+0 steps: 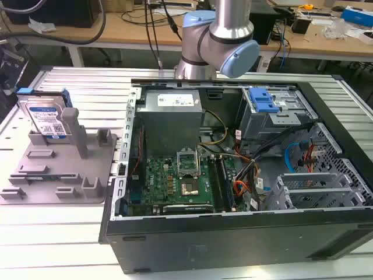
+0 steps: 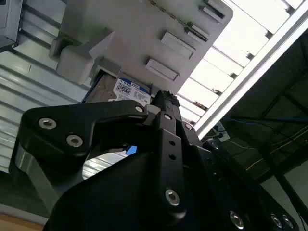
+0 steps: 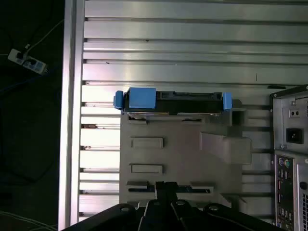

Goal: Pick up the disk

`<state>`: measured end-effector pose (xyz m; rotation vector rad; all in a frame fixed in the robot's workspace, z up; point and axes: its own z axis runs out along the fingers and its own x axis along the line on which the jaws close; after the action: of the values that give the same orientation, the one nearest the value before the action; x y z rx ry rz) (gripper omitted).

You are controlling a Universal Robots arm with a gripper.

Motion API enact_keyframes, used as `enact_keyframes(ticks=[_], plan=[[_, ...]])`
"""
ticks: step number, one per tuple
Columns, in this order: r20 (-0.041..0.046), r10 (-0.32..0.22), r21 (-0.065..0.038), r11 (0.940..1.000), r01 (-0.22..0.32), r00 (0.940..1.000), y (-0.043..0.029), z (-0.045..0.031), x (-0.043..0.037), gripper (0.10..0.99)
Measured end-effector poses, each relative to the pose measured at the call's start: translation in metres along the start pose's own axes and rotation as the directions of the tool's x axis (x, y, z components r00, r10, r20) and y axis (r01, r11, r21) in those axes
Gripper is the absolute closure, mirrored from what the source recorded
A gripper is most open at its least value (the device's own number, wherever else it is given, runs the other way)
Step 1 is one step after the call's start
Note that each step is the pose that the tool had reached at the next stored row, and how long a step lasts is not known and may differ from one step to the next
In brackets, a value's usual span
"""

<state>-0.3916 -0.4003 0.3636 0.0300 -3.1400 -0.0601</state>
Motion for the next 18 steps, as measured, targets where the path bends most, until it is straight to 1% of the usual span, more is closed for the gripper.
enact_keyframes(ticks=[9,11,12,13,14,16,17,18], plan=[[0.0000,-0.001,0.000,1.0000,0.001,1.0000,0.0000,0.0000,0.0000,0.980],[-0.0024,-0.064,0.000,0.9979,0.064,0.9979,0.0000,0.0001,0.0001,0.980],[-0.0052,-0.137,0.000,0.9905,0.137,0.9905,0.0000,0.0003,0.0000,0.980],[-0.0075,-0.194,-0.001,0.9811,0.194,0.9811,0.0000,0.0005,0.0000,0.980],[-0.0087,-0.228,-0.001,0.9737,0.228,0.9737,0.0000,0.0007,0.0000,0.980],[-0.0104,-0.270,-0.001,0.9629,0.270,0.9628,0.0000,0.0008,0.0000,0.980],[-0.0120,-0.313,-0.002,0.9499,0.313,0.9498,0.0000,0.0011,0.0000,0.980],[-0.0130,-0.340,-0.002,0.9403,0.340,0.9402,0.0000,0.0012,0.0000,0.980]])
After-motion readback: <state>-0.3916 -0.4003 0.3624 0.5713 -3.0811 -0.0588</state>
